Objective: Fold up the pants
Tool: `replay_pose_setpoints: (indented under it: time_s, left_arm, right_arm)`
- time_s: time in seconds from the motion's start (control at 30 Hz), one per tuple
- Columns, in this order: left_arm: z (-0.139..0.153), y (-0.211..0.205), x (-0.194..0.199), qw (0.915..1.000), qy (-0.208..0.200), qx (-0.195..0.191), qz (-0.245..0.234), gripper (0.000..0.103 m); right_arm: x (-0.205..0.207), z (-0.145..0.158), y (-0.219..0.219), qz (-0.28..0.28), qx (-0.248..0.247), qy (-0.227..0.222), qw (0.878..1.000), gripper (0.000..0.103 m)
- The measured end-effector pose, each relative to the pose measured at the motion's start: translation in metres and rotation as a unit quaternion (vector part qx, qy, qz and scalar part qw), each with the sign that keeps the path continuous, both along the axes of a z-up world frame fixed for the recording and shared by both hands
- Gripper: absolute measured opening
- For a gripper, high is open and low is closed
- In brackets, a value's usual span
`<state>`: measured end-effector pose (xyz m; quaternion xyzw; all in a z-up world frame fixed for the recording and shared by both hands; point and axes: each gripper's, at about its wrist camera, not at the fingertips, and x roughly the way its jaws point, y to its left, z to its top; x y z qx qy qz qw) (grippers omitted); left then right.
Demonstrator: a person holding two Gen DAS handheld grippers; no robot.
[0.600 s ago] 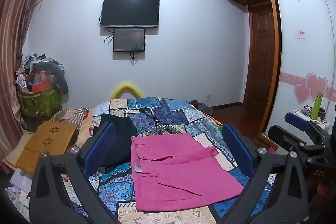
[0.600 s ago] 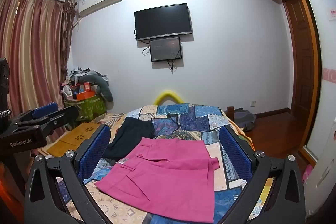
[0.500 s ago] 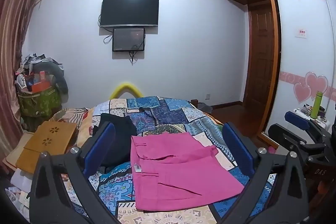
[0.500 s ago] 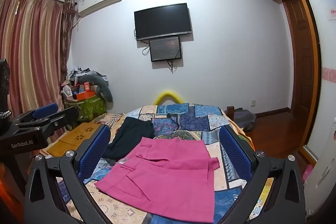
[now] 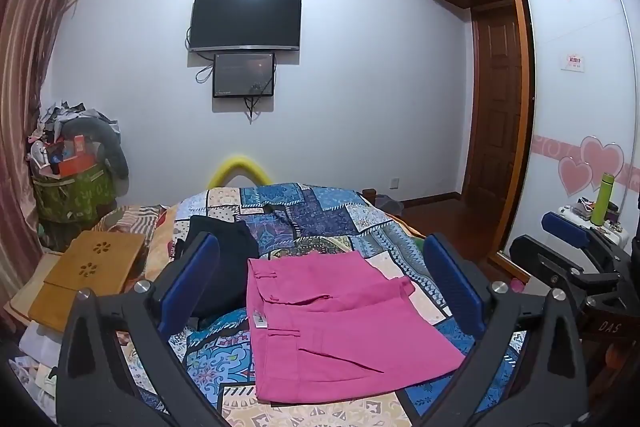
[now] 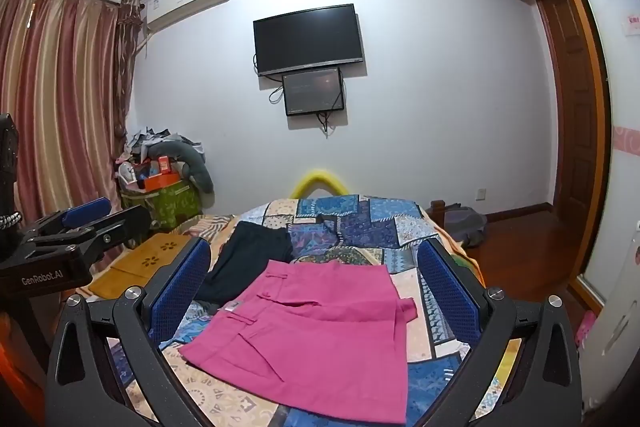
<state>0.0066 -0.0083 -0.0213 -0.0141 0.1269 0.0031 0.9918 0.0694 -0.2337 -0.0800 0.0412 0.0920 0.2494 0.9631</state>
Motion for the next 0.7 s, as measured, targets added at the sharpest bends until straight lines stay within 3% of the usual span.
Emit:
replay_pose_setpoints:
  time_s: [0.37,0.4,0.7]
  left_arm:
    - [-0.004,0.003,-0.001,1.0,0.0,-0.003,0.001,0.103]
    - [0.01,0.005,-0.001,1.0,0.001,-0.003,0.001,0.103]
    - [0.012,0.006,-0.003,1.0,0.0,0.0,0.002,0.103]
  right_arm:
    - [0.001,-0.001,0.0,0.0,0.001,0.002,1.0,0.103]
    - [0.001,-0.001,0.0,0.0,0.001,0.002,1.0,0.103]
    - [0.001,-0.001,0.0,0.0,0.001,0.003,1.0,0.103]
